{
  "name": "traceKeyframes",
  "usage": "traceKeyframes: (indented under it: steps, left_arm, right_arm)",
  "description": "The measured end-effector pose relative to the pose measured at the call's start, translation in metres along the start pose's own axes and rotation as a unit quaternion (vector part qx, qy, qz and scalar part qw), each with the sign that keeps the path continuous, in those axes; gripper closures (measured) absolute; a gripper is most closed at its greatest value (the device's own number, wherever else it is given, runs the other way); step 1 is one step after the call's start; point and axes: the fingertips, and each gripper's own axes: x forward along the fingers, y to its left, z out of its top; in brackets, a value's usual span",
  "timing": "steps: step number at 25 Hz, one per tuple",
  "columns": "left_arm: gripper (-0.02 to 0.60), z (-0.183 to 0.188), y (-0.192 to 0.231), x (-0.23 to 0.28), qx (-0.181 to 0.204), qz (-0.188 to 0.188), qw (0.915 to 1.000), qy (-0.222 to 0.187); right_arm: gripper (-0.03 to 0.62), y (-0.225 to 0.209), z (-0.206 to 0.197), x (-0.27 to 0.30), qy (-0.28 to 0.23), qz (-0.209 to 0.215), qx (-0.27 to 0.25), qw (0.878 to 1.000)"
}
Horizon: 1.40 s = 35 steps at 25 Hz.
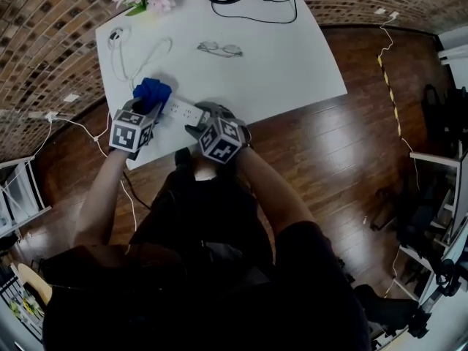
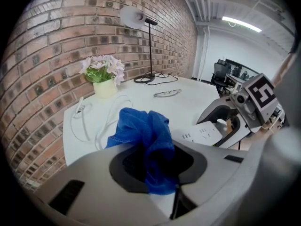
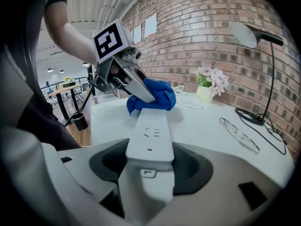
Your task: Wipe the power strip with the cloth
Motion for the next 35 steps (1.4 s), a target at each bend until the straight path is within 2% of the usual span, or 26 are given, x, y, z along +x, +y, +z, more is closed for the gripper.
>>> traceKeyframes:
  steps: [6, 16, 22, 26, 31, 35]
  left_arm:
    - [0.482, 0.000, -0.017, 0.002, 0.003, -0.001, 1.0000, 0.002]
    - [0.482, 0.011, -0.064, 0.002, 0.012, -0.024, 0.9990, 0.035]
    - [0.480, 0.009, -0.080, 0.007, 0.039, -0.035, 0.9975, 0.048]
    - [0.480, 0.007, -0.102, 0.011, 0.062, -0.069, 0.9929, 0.074]
    - [0.480, 0.013, -0.114, 0.008, 0.068, -0.072, 0.9920, 0.079]
    - [0.481, 0.005, -0.117, 0.015, 0.075, -0.101, 0.9886, 0.083]
  right_arm:
    - [0.322, 0.001, 0.000, 0.002, -0.002, -0.002, -0.005, 1.000]
    - [0.322, 0.001, -0.001, 0.001, 0.001, 0.001, -0.002, 1.000]
    - [0.321, 0.001, 0.000, 0.001, -0.001, -0.001, -0.005, 1.000]
    - [0.321, 0.002, -0.002, 0.001, -0.001, 0.000, -0.006, 1.000]
    - [0.319, 0.000, 0.000, 0.000, -0.004, -0.002, -0.008, 1.000]
    - [0.319, 0.001, -0.001, 0.001, -0.003, -0.002, -0.008, 1.000]
